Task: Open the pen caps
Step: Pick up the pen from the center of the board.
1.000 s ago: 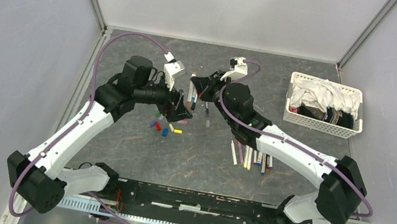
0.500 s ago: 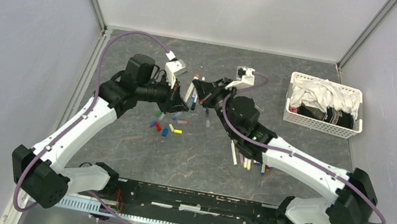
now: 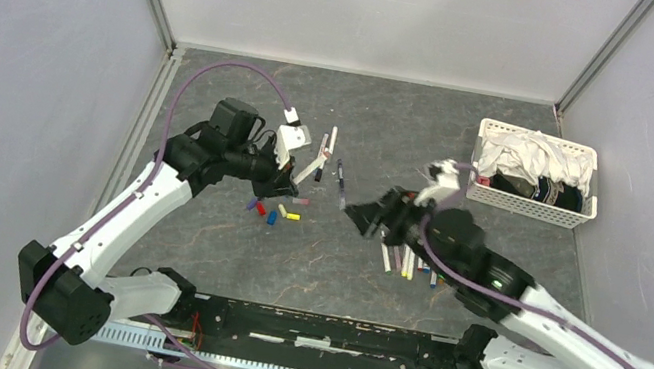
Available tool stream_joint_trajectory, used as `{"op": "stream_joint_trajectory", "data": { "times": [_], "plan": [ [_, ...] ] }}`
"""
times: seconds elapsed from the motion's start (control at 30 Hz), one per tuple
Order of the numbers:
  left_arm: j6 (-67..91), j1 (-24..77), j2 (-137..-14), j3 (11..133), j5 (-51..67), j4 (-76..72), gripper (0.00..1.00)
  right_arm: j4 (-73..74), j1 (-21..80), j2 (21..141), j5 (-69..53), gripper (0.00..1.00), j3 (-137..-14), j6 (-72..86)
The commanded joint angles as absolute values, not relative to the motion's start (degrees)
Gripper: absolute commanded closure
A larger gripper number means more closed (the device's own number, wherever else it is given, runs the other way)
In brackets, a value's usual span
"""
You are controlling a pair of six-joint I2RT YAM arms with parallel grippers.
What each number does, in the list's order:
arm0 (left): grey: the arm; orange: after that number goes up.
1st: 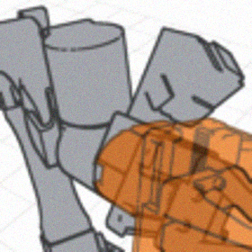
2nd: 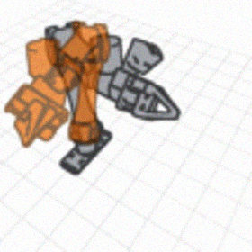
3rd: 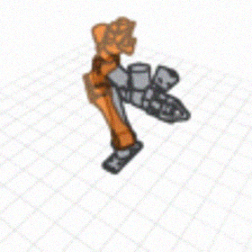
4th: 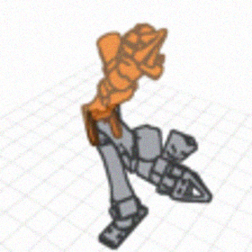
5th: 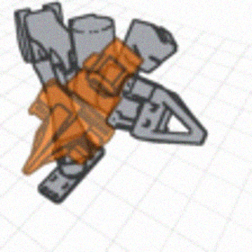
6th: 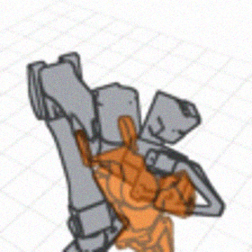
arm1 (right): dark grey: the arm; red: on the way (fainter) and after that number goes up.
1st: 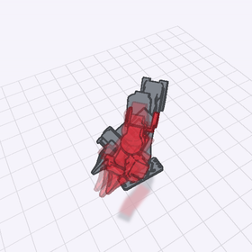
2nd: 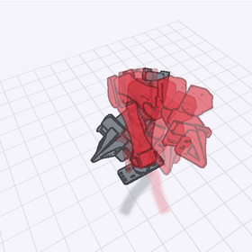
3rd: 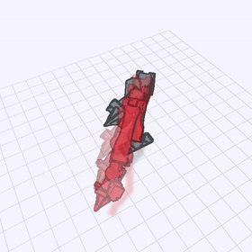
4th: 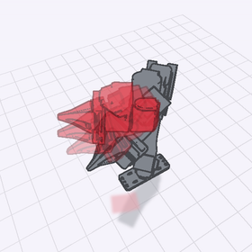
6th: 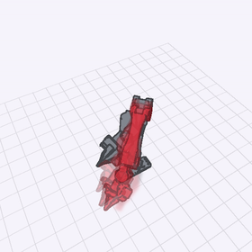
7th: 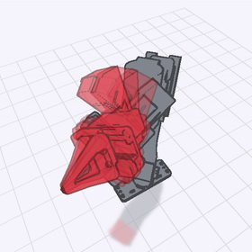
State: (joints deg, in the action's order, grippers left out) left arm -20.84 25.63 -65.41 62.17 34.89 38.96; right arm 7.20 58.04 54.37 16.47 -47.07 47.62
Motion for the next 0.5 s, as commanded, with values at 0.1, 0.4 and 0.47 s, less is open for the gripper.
{"op": "stream_joint_trajectory", "data": {
  "times": [0.1, 0.4, 0.47],
  "plan": [
    [-37.95, 27.43, -65.29, 63.32, 36.73, 48.86, 0.98, 42.68, 58.82, 40.19, 1.24, 0.14, -47.24, 54.99],
    [-45.69, 32.97, -64.95, 63.2, 32.72, 55.78, 0.98, 25.12, 58.46, 52.25, -3.37, 0.2, -47.91, 40.08],
    [-45.79, 33.72, -65.15, 62.7, 32.01, 55.76, 0.98, 21.5, 57.58, 56.45, -3.49, 0.2, -50.09, 36.93]
  ]
}}
